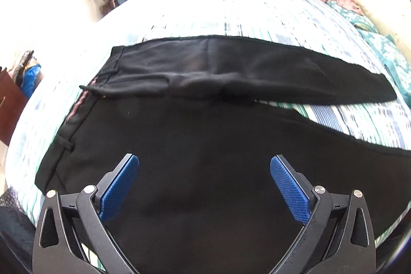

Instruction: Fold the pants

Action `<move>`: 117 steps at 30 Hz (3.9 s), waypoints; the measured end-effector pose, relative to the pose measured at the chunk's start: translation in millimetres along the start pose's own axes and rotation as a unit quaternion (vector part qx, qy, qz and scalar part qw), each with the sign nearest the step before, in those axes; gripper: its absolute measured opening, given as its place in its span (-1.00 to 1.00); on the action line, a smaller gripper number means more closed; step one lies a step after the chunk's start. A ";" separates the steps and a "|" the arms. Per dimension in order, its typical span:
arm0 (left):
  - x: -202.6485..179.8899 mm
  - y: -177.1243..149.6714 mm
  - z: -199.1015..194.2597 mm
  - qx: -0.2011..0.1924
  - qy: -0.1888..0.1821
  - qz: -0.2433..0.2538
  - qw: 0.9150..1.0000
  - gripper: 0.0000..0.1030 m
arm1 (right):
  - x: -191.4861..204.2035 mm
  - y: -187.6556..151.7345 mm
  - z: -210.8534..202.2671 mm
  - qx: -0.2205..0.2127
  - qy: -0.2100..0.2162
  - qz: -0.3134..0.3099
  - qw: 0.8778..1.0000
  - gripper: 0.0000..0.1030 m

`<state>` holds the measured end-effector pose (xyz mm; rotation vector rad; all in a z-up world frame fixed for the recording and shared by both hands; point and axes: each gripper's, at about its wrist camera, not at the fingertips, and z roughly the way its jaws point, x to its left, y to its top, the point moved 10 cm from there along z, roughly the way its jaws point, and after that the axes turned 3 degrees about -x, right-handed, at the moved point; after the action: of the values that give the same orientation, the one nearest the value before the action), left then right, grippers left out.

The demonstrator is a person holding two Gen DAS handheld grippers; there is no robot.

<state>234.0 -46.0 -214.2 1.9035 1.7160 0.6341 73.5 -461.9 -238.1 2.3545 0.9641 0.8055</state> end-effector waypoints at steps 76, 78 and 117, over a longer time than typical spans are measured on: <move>45.2 7.1 57.8 0.011 0.054 -0.055 0.997 0.99 | 45.2 7.7 -42.2 -0.048 0.024 -0.046 0.998 0.85; 39.7 5.9 40.2 -0.017 0.034 -0.046 0.998 0.99 | 74.5 -6.9 -36.6 -0.036 0.048 -0.095 0.994 0.86; 26.1 -23.4 58.4 -0.026 -0.018 0.004 1.000 0.99 | -58.6 21.7 26.6 -0.068 0.144 0.305 0.939 0.20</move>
<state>255.9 -21.2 -273.7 1.8770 1.6549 0.6379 67.3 -524.5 -263.8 2.4699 0.2377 1.4283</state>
